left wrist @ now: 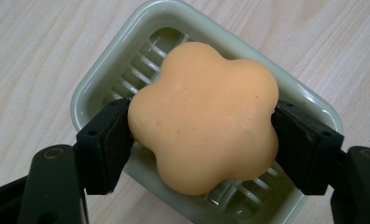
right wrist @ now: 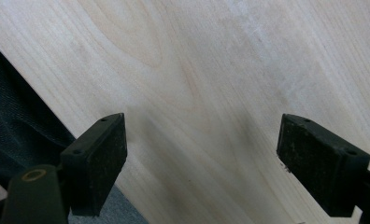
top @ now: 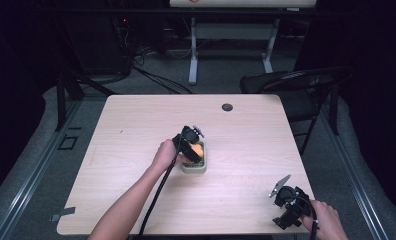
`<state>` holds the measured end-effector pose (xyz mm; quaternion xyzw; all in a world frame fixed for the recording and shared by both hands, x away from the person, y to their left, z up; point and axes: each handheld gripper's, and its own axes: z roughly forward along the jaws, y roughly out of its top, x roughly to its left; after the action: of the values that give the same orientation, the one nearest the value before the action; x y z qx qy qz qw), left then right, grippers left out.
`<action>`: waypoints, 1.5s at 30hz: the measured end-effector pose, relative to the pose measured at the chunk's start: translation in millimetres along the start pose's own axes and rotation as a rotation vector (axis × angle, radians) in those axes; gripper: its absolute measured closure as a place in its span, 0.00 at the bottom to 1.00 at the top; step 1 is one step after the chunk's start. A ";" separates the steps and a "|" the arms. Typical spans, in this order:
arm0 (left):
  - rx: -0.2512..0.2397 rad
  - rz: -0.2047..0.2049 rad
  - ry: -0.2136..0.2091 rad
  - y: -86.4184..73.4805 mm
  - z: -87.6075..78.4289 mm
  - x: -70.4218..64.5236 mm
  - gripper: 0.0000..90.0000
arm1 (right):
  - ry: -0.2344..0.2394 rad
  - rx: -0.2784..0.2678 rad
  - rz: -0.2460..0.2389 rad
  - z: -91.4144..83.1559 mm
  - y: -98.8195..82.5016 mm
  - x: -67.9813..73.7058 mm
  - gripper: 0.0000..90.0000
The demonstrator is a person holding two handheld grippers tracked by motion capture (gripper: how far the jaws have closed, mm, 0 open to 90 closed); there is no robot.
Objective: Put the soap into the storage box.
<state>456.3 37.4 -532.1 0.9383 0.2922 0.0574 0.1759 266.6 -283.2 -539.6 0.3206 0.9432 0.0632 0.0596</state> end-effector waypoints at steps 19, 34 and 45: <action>-0.039 0.001 0.003 -1.2 -16.1 4.1 0.13 | 0.002 0.000 0.004 0.5 0.0 0.0 0.17; -0.076 0.010 0.017 -26.9 -69.9 -11.5 0.05 | 0.005 0.012 -0.002 1.1 0.6 -0.6 0.17; -0.005 0.031 -0.007 -72.7 -90.3 -33.9 0.00 | 0.001 0.002 0.005 1.1 0.6 0.7 0.18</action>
<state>371.0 100.8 -474.5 0.9425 0.2767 0.0574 0.1784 266.5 -282.2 -540.6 0.3230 0.9425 0.0629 0.0585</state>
